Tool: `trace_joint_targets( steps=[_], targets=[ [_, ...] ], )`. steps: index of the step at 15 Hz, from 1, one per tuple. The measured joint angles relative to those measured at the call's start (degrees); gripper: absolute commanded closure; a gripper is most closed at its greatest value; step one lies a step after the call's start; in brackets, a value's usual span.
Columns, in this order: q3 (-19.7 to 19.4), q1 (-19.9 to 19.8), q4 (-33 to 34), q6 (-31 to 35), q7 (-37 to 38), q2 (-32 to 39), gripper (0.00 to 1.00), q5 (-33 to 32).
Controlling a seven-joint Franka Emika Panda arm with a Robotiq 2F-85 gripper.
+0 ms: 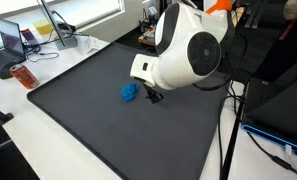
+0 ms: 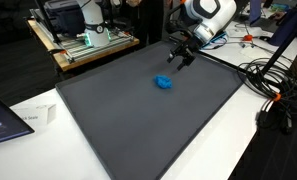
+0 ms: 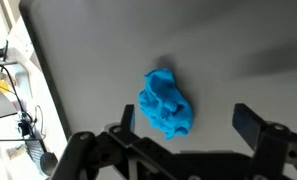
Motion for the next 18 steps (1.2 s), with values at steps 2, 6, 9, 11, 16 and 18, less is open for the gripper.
trace_joint_targets(
  steps=[2, 6, 9, 11, 16, 18],
  targets=[
    [0.0, 0.2, 1.11, -1.01, 0.86, 1.15, 0.0, -0.05],
    [-0.01, 0.29, 2.7, -2.37, 3.28, 2.78, 0.0, -0.09],
    [0.0, 0.37, 3.37, -3.14, 5.22, 3.69, 0.0, -0.09],
    [0.01, 0.49, 3.34, -3.0, 6.54, 3.86, 0.0, -0.1],
    [-0.05, 0.39, -0.14, 3.21, 10.16, 2.31, 0.0, -0.65],
    [-0.12, 0.11, -3.5, 6.21, 11.04, 0.41, 0.0, -0.69]
  ],
)
